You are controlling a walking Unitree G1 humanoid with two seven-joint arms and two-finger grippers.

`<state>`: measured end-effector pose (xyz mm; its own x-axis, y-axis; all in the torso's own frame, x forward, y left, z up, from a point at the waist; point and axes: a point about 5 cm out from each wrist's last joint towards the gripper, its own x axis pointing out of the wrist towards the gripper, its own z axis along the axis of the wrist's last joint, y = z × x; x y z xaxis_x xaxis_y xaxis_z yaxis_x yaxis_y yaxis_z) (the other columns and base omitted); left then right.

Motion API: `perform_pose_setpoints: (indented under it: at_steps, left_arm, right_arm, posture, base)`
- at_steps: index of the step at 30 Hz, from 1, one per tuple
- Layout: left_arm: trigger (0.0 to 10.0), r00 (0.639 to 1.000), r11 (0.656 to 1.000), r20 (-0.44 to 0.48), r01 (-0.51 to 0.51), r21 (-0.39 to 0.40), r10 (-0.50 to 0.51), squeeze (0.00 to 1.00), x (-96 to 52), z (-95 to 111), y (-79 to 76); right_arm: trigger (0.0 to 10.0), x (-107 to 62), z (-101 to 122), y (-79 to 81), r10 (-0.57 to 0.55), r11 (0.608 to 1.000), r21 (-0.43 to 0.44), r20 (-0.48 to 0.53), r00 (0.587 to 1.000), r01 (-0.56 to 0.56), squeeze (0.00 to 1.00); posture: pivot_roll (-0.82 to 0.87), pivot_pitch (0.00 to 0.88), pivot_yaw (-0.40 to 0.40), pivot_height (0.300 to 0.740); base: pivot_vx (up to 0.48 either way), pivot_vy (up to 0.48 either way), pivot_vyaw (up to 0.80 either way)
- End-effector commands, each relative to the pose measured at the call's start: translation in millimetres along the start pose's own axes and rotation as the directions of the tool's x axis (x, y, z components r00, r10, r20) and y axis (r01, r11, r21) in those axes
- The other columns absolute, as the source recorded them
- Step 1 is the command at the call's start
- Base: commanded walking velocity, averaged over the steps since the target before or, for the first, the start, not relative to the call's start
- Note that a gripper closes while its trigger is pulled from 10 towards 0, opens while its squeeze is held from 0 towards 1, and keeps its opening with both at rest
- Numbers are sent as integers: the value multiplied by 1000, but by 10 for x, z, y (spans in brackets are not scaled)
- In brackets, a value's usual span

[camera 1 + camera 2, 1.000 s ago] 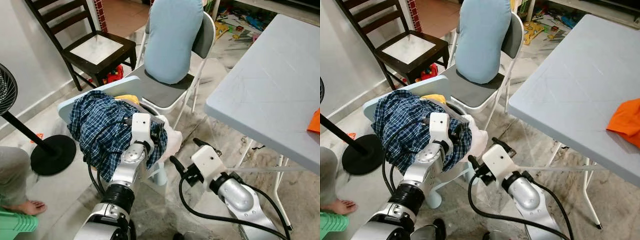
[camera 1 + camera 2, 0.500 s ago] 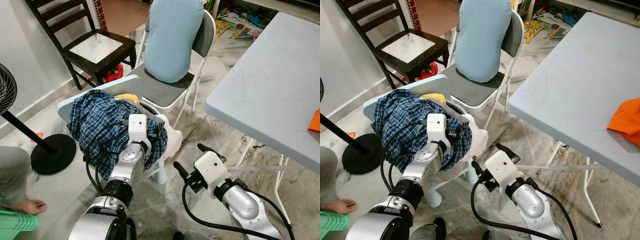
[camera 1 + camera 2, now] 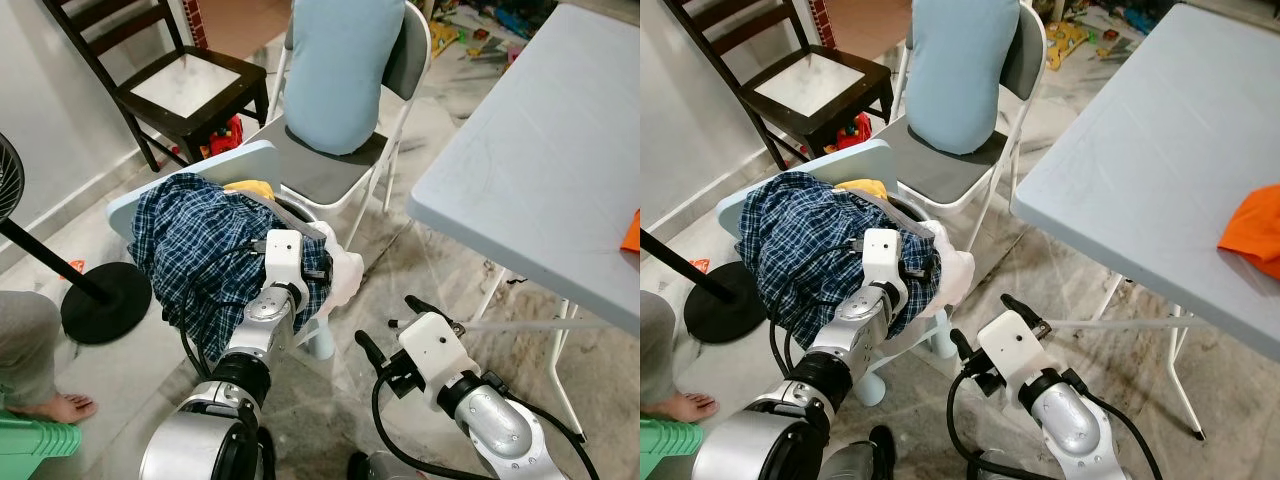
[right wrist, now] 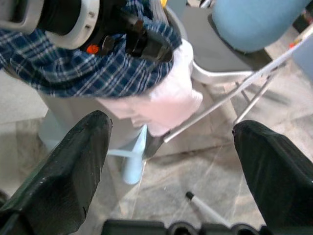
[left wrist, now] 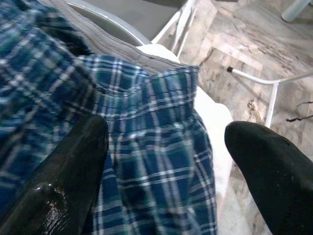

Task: Hang hanger

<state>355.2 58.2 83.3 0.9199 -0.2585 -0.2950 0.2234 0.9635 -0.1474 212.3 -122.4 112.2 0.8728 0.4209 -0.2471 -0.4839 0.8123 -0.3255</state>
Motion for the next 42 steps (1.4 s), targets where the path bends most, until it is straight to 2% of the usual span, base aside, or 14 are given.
perform_pose_setpoints:
  at_steps: [1, 8, 20, 42]
  left_arm:
    - [0, 999, 1000, -35, 7, -3, -7, 0, -6, -72, -13]
    - [0, 998, 999, -58, -38, -20, 37, 0, -17, -117, 85]
    - [0, 993, 993, -38, -113, -24, 112, 0, -36, -102, 227]
    - [0, 988, 988, -17, -152, -34, 151, 0, -37, -49, 326]
  right_arm:
    - [10000, -44, 10, 14, -8, 1000, 1, -7, 1000, 8, 0]
    - [10000, -124, -27, 19, -19, 1000, 11, -35, 999, 19, 0]
    - [10000, -136, -42, 9, -21, 1000, 14, -51, 998, 22, 0]
    - [10000, 5, -10, -74, -15, 1000, -12, -28, 999, 15, 0]
  posture:
    - [-237, 299, 7, 740]
    - [-241, 321, 7, 740]
    - [-233, 324, -3, 740]
    - [-215, 278, -14, 740]
  base:
    - [0, 0, 0]
    - [0, 0, 0]
    - [0, 0, 0]
    - [0, 0, 0]
